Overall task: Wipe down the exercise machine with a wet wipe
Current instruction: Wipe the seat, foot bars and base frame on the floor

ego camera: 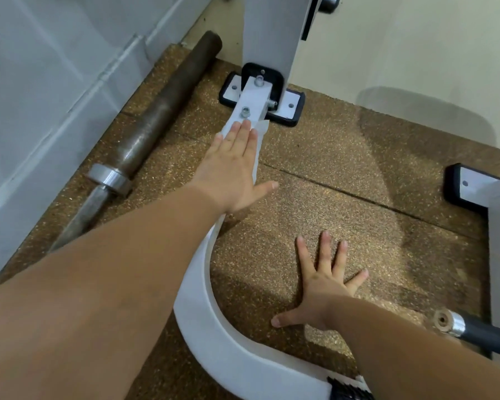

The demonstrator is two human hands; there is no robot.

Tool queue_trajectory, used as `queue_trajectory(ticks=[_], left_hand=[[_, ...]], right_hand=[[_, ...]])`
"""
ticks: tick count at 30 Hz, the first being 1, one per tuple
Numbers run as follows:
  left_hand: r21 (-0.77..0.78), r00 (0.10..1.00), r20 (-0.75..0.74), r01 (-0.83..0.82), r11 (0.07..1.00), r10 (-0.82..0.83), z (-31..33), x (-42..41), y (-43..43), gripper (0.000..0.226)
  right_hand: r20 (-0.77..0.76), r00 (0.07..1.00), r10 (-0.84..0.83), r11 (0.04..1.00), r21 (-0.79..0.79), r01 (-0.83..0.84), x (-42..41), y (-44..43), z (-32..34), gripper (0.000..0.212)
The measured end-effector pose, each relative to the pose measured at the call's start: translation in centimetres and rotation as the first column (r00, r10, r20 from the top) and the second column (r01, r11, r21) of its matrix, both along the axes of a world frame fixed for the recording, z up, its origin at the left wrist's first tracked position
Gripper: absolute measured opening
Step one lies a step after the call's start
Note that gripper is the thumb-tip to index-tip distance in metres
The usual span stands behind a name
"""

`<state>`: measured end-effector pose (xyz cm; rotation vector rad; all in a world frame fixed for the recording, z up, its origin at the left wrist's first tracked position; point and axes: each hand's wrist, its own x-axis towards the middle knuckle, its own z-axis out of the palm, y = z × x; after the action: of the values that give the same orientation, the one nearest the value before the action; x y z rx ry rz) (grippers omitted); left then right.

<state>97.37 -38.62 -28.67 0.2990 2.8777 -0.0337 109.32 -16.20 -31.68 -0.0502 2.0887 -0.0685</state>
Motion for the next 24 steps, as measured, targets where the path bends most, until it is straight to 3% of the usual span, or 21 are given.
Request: queue_trajectory(ticks=[6,11,14,17,24], left_hand=[[-0.018,1.000,-0.008,0.002,1.000,-0.002,0.1,-0.8,0.4,0.104],[0.106,0.980,0.026,-0.200,0.974,0.198,0.1,1.7,0.1,0.104],[0.103,0.964,0.013,-0.264,0.959,0.264,0.1,0.6,0.6,0.103],[0.153,0.954,0.023,-0.297,0.942,0.297,0.2,-1.0,0.7,0.088],[0.489,0.885,-0.067,-0.373,0.789,0.460,0.1,-2.2,-0.3,0.045]], right_hand=[[0.021,1.000,-0.002,1.000,0.000,0.002,-0.2,0.1,0.0,0.163],[0.032,0.999,-0.007,1.000,0.000,0.007,-0.2,0.2,0.3,0.164],[0.044,0.999,-0.007,1.000,0.001,0.007,-0.4,0.2,0.4,0.164],[0.056,0.998,-0.005,1.000,-0.010,0.006,-0.4,0.3,0.2,0.164],[0.072,0.997,-0.017,1.000,-0.014,0.018,-0.6,0.4,0.1,0.163]])
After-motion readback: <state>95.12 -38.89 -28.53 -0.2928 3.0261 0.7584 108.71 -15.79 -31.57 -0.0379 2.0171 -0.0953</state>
